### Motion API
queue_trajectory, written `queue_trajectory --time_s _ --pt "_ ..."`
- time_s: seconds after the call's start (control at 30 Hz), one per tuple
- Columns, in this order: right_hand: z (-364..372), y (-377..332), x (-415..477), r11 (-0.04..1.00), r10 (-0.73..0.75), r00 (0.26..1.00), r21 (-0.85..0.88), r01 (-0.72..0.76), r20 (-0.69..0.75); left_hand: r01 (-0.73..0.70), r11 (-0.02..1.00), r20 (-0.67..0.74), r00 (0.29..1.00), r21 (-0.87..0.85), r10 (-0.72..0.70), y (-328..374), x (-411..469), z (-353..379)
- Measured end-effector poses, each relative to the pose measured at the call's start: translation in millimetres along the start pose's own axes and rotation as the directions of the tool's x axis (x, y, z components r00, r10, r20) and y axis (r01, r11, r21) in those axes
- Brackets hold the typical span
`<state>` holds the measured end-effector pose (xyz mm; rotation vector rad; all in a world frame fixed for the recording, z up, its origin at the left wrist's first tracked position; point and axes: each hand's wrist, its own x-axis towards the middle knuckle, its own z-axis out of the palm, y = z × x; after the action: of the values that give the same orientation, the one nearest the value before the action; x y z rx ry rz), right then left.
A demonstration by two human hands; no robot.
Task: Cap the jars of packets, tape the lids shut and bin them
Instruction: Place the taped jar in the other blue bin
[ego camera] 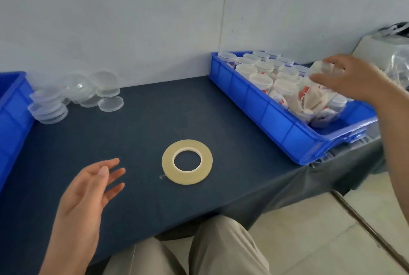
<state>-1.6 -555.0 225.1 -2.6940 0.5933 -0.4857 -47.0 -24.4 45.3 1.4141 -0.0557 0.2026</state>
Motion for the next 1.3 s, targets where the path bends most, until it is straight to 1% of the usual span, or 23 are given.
queue_trajectory --time_s 0.07,0.17,0.27,0.33,0.5,0.63,0.7,0.77,0.83,0.87,0.93,1.0,1.07,1.13,1.17,1.23,1.27,1.3 --pt "13 9 12 1.0 0.002 0.999 -0.017 -0.001 0.033 0.014 1.0 0.002 1.0 0.003 -0.014 -1 -1 1" --pt "26 16 27 1.0 0.007 1.0 -0.016 -0.006 0.028 0.031 0.999 0.012 0.999 0.037 -0.031 -3 -2 0" --pt "42 20 35 0.989 -0.039 0.997 -0.143 0.049 0.072 0.044 0.997 0.016 0.999 0.059 -0.045 -5 -4 -2" --pt "56 20 38 0.979 -0.038 0.991 -0.195 0.062 0.125 0.055 0.996 0.01 0.998 0.073 -0.056 -6 -4 -5" --pt "95 17 46 0.981 0.035 0.956 -0.192 0.023 0.292 0.079 0.993 -0.011 0.997 0.093 -0.078 -12 -5 -9" --pt "113 19 46 0.98 0.077 0.945 -0.201 -0.013 0.317 0.098 0.991 -0.006 0.995 0.091 -0.098 -17 -6 -8" --pt "113 19 41 0.986 0.09 0.932 -0.164 -0.034 0.35 0.106 0.99 0.0 0.994 0.096 -0.107 -20 -5 -6" --pt "112 22 38 0.982 0.103 0.941 -0.182 -0.045 0.321 0.114 0.989 -0.002 0.993 0.094 -0.114 -24 -5 -5" --pt "110 24 35 0.957 0.141 0.961 -0.283 -0.07 0.239 0.12 0.989 -0.001 0.993 0.086 -0.12 -30 -4 -3" --pt "108 23 34 0.951 0.161 0.966 -0.293 -0.098 0.2 0.121 0.989 0.001 0.993 0.088 -0.121 -32 -4 -3" --pt "108 19 33 0.968 0.169 0.972 -0.213 -0.132 0.164 0.122 0.988 0.005 0.992 0.097 -0.123 -36 -3 -3" --pt "111 15 33 0.981 0.151 0.977 -0.146 -0.128 0.153 0.131 0.986 0.004 0.991 0.104 -0.132 -39 -2 -4" --pt "112 12 33 0.983 0.14 0.979 -0.136 -0.12 0.148 0.134 0.984 0.006 0.991 0.113 -0.136 -41 -2 -5" --pt "112 9 32 0.975 0.134 0.982 -0.196 -0.106 0.136 0.135 0.983 0.006 0.991 0.122 -0.137 -43 -3 -5" --pt "110 6 30 0.961 0.128 0.986 -0.26 -0.097 0.105 0.136 0.983 0.005 0.99 0.124 -0.138 -43 -3 -6" --pt "105 -9 24 0.925 0.08 0.997 -0.372 -0.077 -0.007 0.14 0.982 0.002 0.99 0.124 -0.141 -43 -4 -8" --pt "102 -19 19 0.922 0.031 0.998 -0.385 -0.05 -0.055 0.144 0.982 -0.001 0.989 0.124 -0.145 -43 -5 -9" --pt "100 -31 14 0.933 -0.026 0.996 -0.361 -0.007 -0.087 0.151 0.981 -0.007 0.989 0.122 -0.151 -42 -5 -10"
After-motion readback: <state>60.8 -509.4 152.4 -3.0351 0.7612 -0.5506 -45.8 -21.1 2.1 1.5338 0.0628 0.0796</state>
